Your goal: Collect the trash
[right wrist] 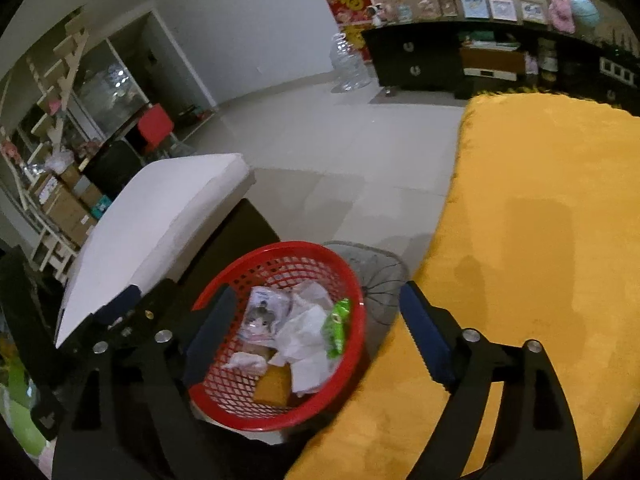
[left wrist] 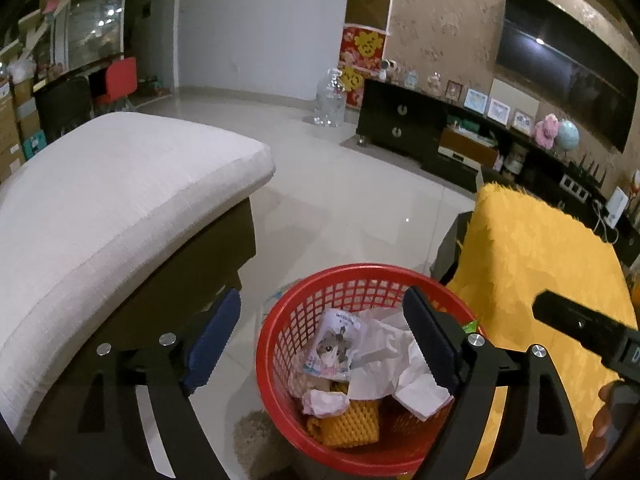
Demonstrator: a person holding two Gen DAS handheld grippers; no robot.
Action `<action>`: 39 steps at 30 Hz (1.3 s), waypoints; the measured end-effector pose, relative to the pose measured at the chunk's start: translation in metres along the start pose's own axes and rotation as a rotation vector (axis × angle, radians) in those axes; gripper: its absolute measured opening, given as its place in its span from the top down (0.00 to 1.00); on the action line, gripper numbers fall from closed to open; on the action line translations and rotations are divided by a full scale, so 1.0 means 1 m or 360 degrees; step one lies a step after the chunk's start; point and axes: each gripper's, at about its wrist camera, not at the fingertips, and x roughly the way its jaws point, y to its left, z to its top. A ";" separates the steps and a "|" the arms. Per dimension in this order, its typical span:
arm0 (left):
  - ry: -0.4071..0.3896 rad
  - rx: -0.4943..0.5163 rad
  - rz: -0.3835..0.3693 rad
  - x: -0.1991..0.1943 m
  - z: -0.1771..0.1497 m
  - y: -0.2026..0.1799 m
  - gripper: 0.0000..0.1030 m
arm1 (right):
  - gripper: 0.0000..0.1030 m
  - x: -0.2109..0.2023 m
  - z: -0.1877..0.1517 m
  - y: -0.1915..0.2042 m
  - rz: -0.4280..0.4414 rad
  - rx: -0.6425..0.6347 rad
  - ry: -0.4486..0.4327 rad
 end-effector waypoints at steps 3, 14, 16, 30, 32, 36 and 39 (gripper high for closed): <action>-0.0049 0.0019 0.0014 -0.005 0.000 -0.002 0.21 | 0.14 -0.006 -0.006 -0.003 -0.0045 -0.0026 -0.0027; -0.0124 0.0096 0.0021 -0.024 -0.007 -0.015 0.17 | 0.06 -0.030 -0.039 -0.006 -0.0183 -0.0189 -0.0105; -0.0129 0.0094 0.0024 -0.028 -0.008 -0.014 0.17 | 0.06 -0.035 -0.045 -0.002 -0.0191 -0.0226 -0.0128; -0.0165 0.0120 0.0032 -0.077 -0.028 -0.022 0.10 | 0.06 -0.078 -0.065 0.017 -0.0206 -0.0337 -0.0292; -0.0179 0.0131 0.0039 -0.085 -0.031 -0.024 0.10 | 0.06 -0.082 -0.069 0.018 -0.0249 -0.0348 -0.0297; -0.0211 0.0158 0.0057 -0.100 -0.032 -0.029 0.09 | 0.06 -0.091 -0.076 0.017 -0.0272 -0.0331 -0.0323; -0.0247 0.0167 0.0056 -0.113 -0.034 -0.029 0.09 | 0.06 -0.096 -0.079 0.020 -0.0267 -0.0333 -0.0344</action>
